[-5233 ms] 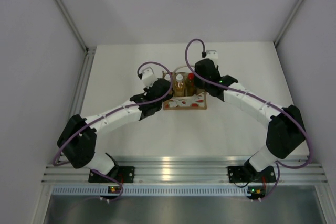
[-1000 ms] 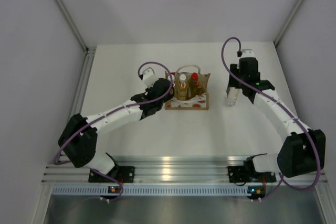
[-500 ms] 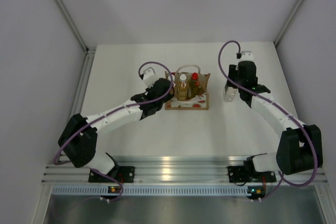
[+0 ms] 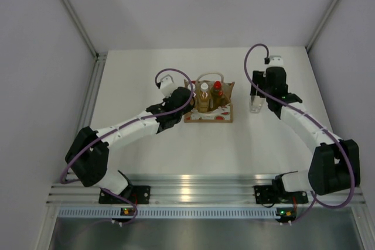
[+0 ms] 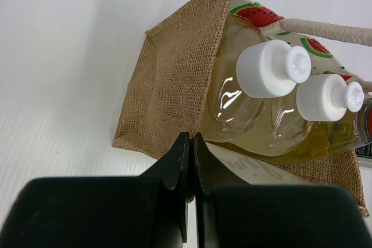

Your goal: Take the personal care products out of the canvas bag

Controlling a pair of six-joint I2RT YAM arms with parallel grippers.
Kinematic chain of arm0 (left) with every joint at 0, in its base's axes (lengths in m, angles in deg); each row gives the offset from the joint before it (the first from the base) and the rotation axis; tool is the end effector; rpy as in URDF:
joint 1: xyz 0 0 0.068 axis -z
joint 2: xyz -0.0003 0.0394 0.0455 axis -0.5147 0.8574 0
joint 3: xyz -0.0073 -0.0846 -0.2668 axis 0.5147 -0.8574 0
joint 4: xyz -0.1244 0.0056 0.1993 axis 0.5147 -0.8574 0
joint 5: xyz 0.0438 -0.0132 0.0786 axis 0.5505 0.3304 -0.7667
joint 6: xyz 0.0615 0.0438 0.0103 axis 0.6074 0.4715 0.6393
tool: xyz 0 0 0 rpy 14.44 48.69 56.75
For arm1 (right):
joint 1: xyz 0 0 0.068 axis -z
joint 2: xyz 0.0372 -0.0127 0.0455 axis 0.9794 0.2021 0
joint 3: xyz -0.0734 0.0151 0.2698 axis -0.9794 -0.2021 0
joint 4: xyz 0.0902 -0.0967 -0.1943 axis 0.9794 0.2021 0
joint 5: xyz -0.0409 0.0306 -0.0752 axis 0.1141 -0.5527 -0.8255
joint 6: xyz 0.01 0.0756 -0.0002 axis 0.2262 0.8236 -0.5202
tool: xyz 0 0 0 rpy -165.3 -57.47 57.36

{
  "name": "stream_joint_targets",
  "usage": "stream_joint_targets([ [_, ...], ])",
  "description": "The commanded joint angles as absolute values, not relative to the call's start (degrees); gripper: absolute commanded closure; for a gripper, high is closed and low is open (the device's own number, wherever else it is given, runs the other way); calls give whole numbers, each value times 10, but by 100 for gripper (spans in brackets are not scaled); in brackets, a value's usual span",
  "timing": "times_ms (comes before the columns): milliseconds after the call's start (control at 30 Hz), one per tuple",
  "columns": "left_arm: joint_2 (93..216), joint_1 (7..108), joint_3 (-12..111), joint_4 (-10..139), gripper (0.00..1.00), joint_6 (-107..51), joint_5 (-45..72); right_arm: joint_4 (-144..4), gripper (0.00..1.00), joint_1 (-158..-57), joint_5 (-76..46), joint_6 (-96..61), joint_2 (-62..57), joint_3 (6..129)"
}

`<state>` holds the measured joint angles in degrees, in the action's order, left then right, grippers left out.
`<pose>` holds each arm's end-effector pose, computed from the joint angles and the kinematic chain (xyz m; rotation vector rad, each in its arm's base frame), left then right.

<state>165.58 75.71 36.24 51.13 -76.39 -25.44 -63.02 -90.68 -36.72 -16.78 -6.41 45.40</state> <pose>0.2531 -0.2042 0.2580 -0.5624 2.0941 -0.4614 0.2968 0.0490 0.2769 0.0519 2.0909 -0.0488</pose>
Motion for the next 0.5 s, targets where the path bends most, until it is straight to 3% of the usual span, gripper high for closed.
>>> stream_joint_targets([
  [0, 1672, 765, 367, 479, 100, -762, -208, -606, 30, -917, -379, -159, -80, 508],
  [233, 1659, 765, 364, 479, 100, -769, -213, -543, 29, -967, -423, -117, -131, 557],
  [467, 1657, 765, 365, 479, 100, -778, -214, -539, 39, -1101, -414, -76, -140, 590],
])
